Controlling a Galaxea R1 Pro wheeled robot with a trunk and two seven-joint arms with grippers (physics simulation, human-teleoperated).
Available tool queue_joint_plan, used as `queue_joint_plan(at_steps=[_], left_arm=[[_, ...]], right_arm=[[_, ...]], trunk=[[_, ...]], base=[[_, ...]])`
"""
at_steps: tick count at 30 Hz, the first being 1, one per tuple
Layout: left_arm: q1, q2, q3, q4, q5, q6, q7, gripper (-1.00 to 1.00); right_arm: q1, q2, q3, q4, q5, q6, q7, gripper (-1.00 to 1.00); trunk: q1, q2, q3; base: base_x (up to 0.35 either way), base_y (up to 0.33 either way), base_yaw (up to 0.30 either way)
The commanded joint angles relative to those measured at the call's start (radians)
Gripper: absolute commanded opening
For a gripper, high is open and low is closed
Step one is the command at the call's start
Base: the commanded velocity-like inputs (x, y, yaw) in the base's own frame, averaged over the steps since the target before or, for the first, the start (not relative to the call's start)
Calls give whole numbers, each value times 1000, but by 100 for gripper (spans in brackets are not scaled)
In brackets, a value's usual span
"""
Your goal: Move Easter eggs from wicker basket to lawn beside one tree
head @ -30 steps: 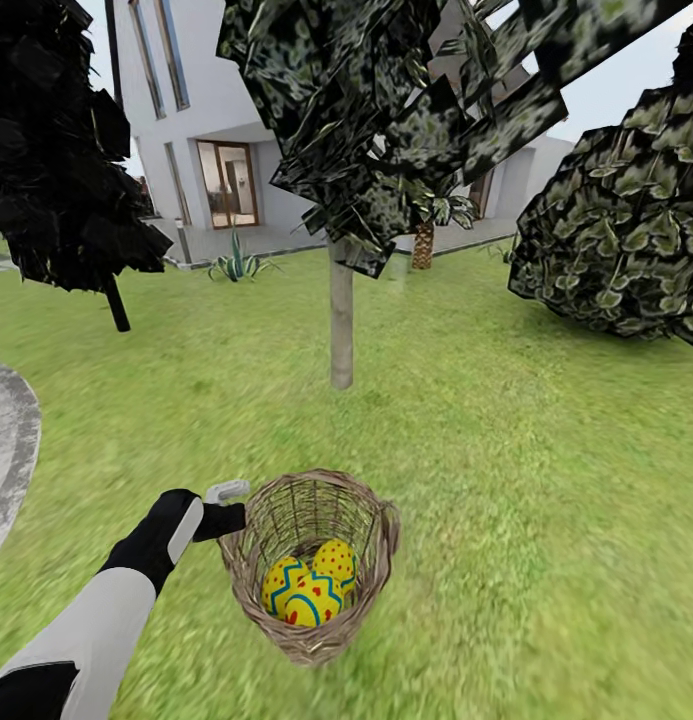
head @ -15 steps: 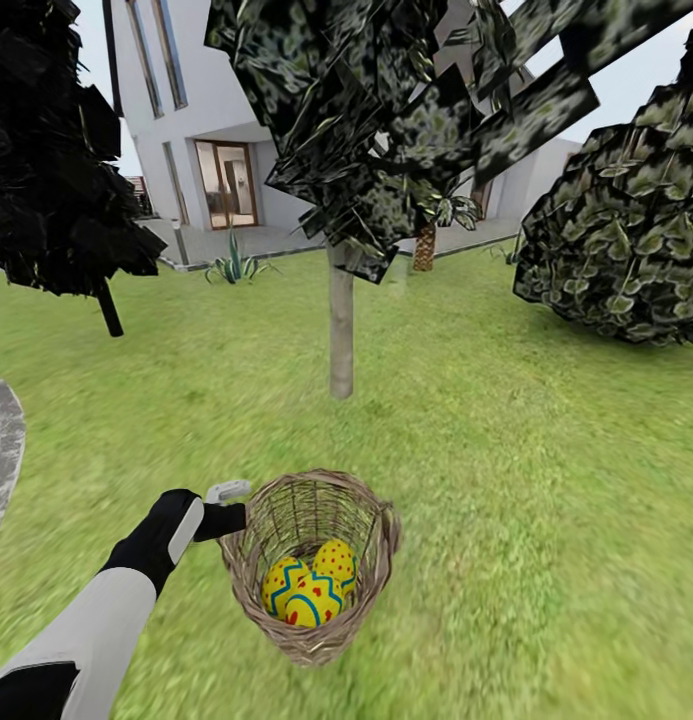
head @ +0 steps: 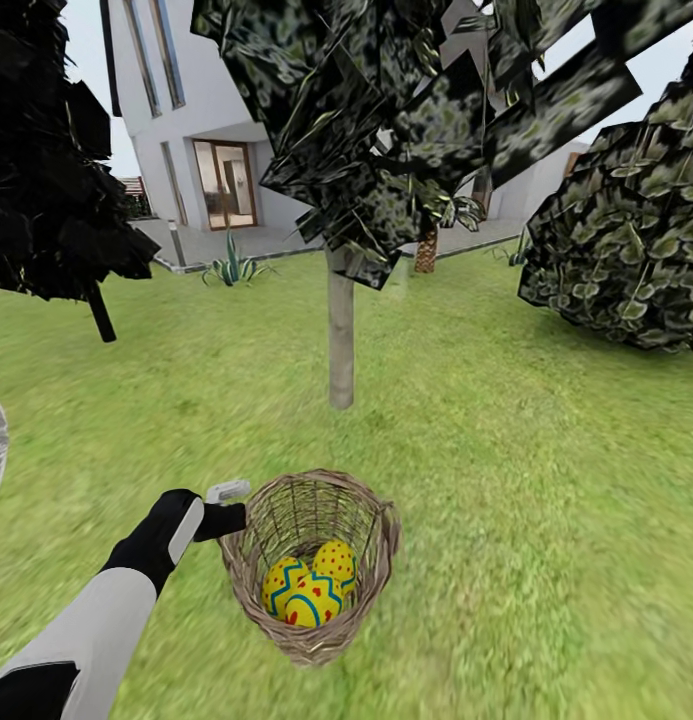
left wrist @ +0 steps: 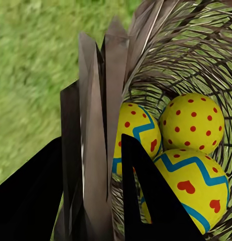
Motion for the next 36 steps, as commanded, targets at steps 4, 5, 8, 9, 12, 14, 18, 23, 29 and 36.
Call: queue_joint_plan(at_steps=[4, 5, 8, 9, 12, 14, 18, 23, 29, 36], left_arm=[[-1, 0, 4, -1, 10, 5, -3, -100], [-1, 0, 4, -1, 10, 5, -3, -100], [-1, 0, 4, -1, 10, 5, -3, -100], [-1, 0, 4, -1, 10, 5, -3, -100], [-1, 0, 4, -1, 10, 5, -3, -100], [-1, 0, 3, -1, 11, 5, -3, -100], [-1, -2, 4, -3, 12, 5, -2, -100], [-1, -3, 4, -3, 13, 5, -2, -100], [-1, -11, 4, -1, 17, 8, -3, -100], [-1, -33, 8, -12, 14, 15, -3, -100]], right_arm=[[-1, -1, -8, 3, 7, -4, 2, 100], [-1, -1, -8, 3, 7, -4, 2, 100], [-1, -1, -8, 3, 7, -4, 2, 100], [-1, -1, -8, 3, 7, -4, 2, 100], [-1, -1, -8, -1, 11, -4, 5, 100], [-8, -4, -9, -15, 8, 8, 21, 100], [-122, -3, -11, -182, 7, 273, 32, 100], [-268, 2, -3, -688, 7, 697, 46, 100], [-383, 1, 15, -721, 11, 823, 236, 100], [-383, 7, 62, -717, 11, 824, 241, 100]], trunk=[[1, -1, -1], [1, -1, -1], [1, -1, -1], [1, -1, -1], [1, -1, -1], [1, -1, -1], [1, -1, -1], [1, -1, -1], [12, -22, -10], [39, -71, -32]], base=[[329, 0, 0], [329, 0, 0], [329, 0, 0], [329, 0, 0], [329, 0, 0], [303, 0, 0], [121, 0, 0], [3, 0, 0], [0, 0, 0], [0, 0, 0]])
